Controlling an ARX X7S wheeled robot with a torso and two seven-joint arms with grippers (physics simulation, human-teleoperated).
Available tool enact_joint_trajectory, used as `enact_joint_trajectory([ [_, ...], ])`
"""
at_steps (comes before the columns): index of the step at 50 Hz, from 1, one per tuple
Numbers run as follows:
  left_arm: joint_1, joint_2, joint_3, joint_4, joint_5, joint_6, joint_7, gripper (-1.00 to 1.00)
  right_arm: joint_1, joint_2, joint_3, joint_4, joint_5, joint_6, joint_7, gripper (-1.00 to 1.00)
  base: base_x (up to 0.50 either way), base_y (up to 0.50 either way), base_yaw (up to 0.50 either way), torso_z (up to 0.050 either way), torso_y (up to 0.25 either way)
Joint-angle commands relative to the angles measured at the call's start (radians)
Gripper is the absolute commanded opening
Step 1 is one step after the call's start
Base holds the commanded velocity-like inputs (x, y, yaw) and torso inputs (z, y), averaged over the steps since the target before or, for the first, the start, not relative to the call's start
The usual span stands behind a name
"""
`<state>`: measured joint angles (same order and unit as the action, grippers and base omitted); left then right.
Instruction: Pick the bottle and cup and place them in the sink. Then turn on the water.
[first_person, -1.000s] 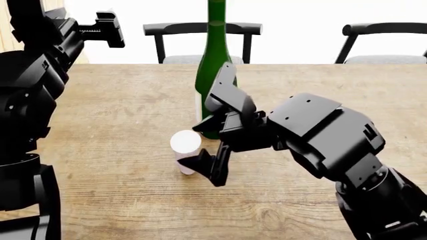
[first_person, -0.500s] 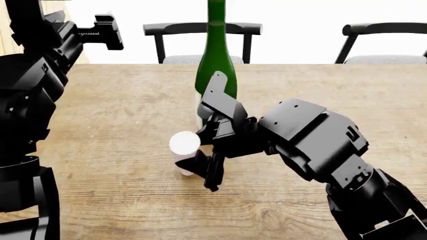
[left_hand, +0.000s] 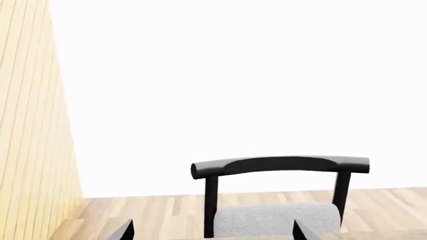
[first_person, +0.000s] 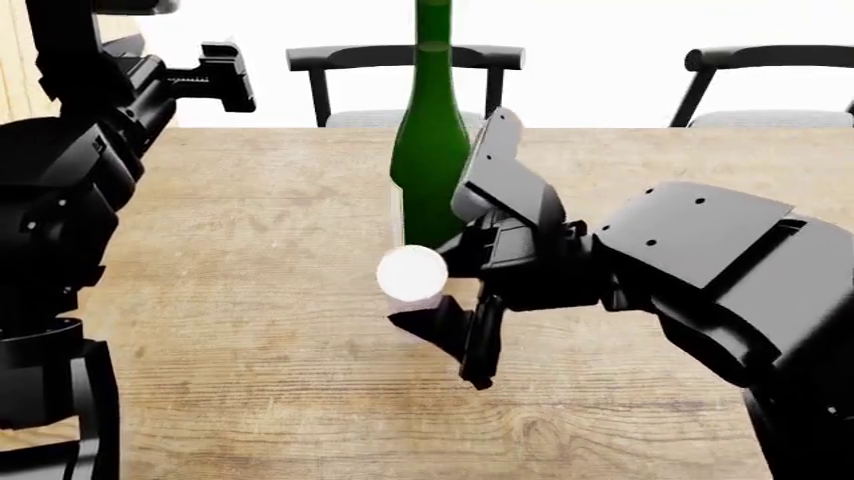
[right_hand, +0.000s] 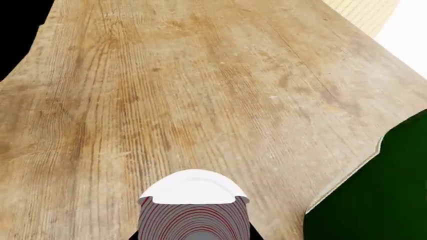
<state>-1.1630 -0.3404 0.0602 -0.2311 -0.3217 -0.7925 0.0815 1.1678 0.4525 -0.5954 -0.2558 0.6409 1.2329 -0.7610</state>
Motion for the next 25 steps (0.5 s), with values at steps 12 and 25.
enact_joint_trajectory([
  [12, 0.006, -0.002, 0.036, 0.065, -0.042, -0.064, 0.048, 1.00, -0.057, 0.212, 0.316, -0.258, 0.129, 0.256, 0.149, -1.00, 0.00, 0.00, 0.00, 0.000, 0.000],
  [25, -0.015, -0.006, 0.076, 0.097, -0.083, -0.139, 0.104, 1.00, -0.078, 0.287, 0.434, -0.230, 0.181, 0.331, 0.304, -1.00, 0.00, 0.00, 0.00, 0.000, 0.000],
])
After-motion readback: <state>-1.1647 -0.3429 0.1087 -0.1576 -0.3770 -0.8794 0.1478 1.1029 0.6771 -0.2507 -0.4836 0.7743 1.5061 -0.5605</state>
